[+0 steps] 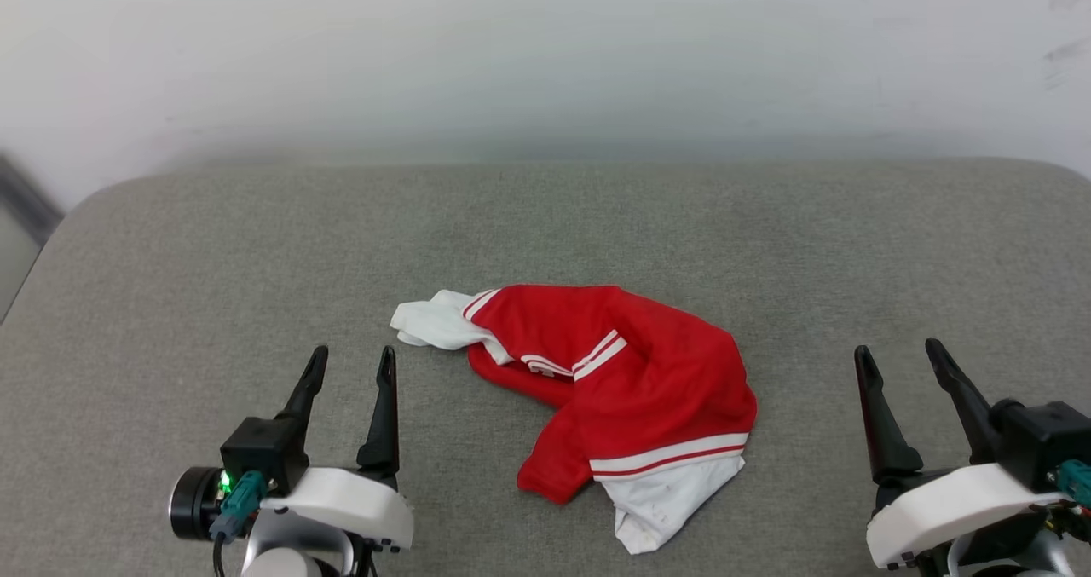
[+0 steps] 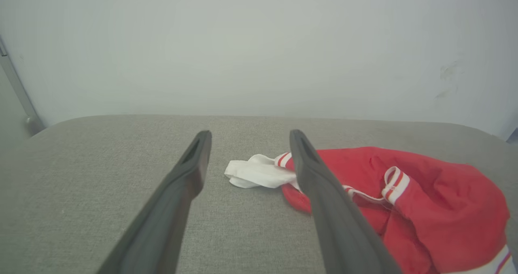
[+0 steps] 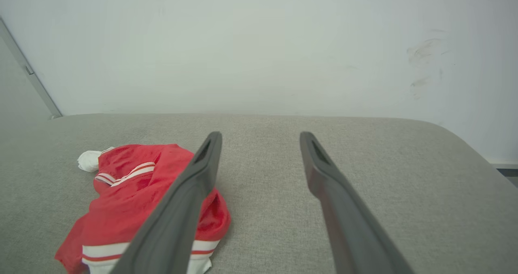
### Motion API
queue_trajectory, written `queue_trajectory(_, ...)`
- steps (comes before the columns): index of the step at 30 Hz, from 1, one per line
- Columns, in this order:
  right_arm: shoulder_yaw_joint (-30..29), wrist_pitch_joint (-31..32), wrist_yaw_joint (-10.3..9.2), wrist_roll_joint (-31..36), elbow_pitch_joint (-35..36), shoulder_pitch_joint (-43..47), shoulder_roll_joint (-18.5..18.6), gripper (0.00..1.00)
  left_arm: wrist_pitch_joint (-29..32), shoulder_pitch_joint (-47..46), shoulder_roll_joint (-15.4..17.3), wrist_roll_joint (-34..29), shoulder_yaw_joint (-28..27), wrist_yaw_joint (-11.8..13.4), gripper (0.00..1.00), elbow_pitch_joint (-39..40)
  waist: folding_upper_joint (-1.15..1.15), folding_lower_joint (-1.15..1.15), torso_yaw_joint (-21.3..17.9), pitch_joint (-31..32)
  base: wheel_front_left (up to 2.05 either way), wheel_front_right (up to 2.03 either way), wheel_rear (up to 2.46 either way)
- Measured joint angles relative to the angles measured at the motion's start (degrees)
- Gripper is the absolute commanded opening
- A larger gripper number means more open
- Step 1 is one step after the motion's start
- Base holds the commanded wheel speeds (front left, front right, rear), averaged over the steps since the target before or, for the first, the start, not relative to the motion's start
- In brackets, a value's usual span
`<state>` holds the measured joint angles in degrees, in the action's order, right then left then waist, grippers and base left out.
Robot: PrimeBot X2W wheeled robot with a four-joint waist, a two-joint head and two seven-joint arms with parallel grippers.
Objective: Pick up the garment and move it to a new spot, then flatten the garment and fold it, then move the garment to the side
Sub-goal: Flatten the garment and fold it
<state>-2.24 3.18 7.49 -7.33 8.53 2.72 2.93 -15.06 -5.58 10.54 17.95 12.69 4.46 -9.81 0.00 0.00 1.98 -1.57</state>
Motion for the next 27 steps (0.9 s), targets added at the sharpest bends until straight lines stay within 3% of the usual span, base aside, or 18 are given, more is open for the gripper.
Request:
queue_trajectory(6,4.1,5.1,0.01,1.8,0.9,-0.9,2.0,1.00,0.0,-1.9,-1.0,-0.8,-0.7,-0.3,1.00,1.4,0.00,0.00,1.3,-2.1,0.00,0.00,0.00)
queue_trajectory(18,24.1,27.2,0.01,-7.2,-0.7,-3.0,15.7,1.00,0.0,-3.5,-4.0,-2.9,-3.4,-1.8,1.00,4.2,0.00,0.01,6.2,-6.9,0.00,0.00,0.00)
queue_trajectory(27,34.9,30.4,0.01,-12.3,-7.2,-10.4,20.3,1.00,0.0,-4.6,-6.1,-4.1,-4.5,-3.5,1.00,5.0,0.00,0.01,9.2,-10.6,0.00,0.00,0.00)
